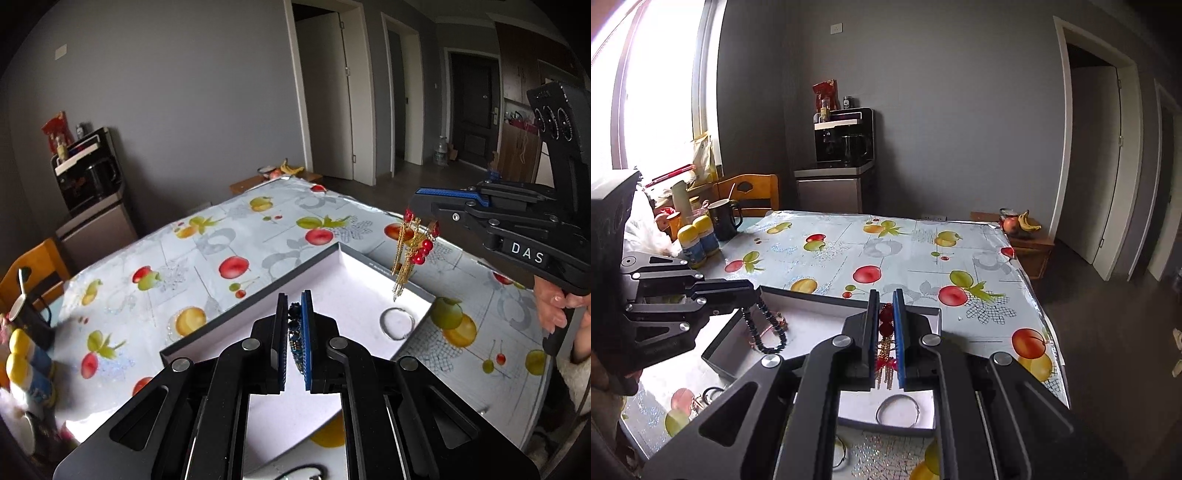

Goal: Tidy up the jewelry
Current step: 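Carry both pieces into the black box and open both tools to release them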

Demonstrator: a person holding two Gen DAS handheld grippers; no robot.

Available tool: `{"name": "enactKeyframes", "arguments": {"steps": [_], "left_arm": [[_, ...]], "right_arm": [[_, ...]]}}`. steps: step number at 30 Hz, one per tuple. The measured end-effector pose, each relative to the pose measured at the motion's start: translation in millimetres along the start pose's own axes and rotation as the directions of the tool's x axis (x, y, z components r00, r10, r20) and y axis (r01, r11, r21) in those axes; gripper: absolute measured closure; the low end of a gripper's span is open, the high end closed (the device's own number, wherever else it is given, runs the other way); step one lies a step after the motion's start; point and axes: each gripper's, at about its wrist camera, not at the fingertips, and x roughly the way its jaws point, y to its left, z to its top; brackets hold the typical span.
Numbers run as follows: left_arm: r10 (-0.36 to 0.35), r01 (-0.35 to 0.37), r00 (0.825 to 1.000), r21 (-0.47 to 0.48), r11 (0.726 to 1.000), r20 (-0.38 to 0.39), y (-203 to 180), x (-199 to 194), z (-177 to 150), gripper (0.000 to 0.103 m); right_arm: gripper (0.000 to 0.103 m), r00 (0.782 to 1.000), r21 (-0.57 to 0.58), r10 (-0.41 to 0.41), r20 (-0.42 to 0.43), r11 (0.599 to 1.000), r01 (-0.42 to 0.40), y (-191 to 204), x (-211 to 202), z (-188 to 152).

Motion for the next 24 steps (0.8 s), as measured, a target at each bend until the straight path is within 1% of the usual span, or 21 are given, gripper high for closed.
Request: {"name": "enactKeyframes", "arguments": {"steps": [3,5,10,13,16,19,21,22,24], "left_arm": [[0.002,-0.003,1.000,-0.020,1.000,-0.013,7.2,22.1,3.2,0.096],[0.000,-0.001,0.999,-0.035,0.999,-0.035,12.3,37.5,2.4,0.096],[0.008,-0.015,0.996,-0.079,0.997,-0.090,27.0,74.6,-0.5,0.096],[0.037,-0.046,0.995,-0.097,0.994,-0.089,32.4,87.2,-0.9,0.096],[0.046,-0.060,0.993,-0.130,0.990,-0.105,39.5,98.0,-3.5,0.096],[0.070,-0.092,0.986,-0.141,0.986,-0.150,44.1,110.7,-10.6,0.096],[0.072,-0.098,0.979,-0.131,0.987,-0.192,43.4,120.8,-17.1,0.096],[0.059,-0.087,0.976,-0.132,0.987,-0.209,43.7,123.2,-17.8,0.096],[0.070,-0.094,0.981,-0.125,0.988,-0.181,43.2,118.4,-17.2,0.096]], "right_arm": [[0.096,1.000,0.006,-0.013,0.014,1.000,0.013,-0.8,16.0,3.6],[0.096,0.999,0.008,-0.029,0.024,1.000,0.028,-2.1,26.7,4.8],[0.096,0.999,0.046,-0.042,0.012,0.998,0.041,-12.0,58.7,4.4],[0.096,0.999,0.082,-0.045,0.005,0.996,0.045,-19.1,78.4,1.0],[0.096,0.999,0.096,-0.042,-0.029,0.994,0.044,-21.9,96.3,-5.6],[0.096,0.997,0.092,-0.044,-0.066,0.995,0.050,-22.3,107.4,-12.5],[0.096,0.995,0.093,-0.040,-0.088,0.995,0.048,-22.4,113.2,-15.9],[0.096,0.994,0.093,-0.034,-0.103,0.995,0.044,-22.0,116.4,-18.4],[0.096,0.991,0.087,-0.031,-0.132,0.995,0.043,-21.4,121.8,-23.0]]}}
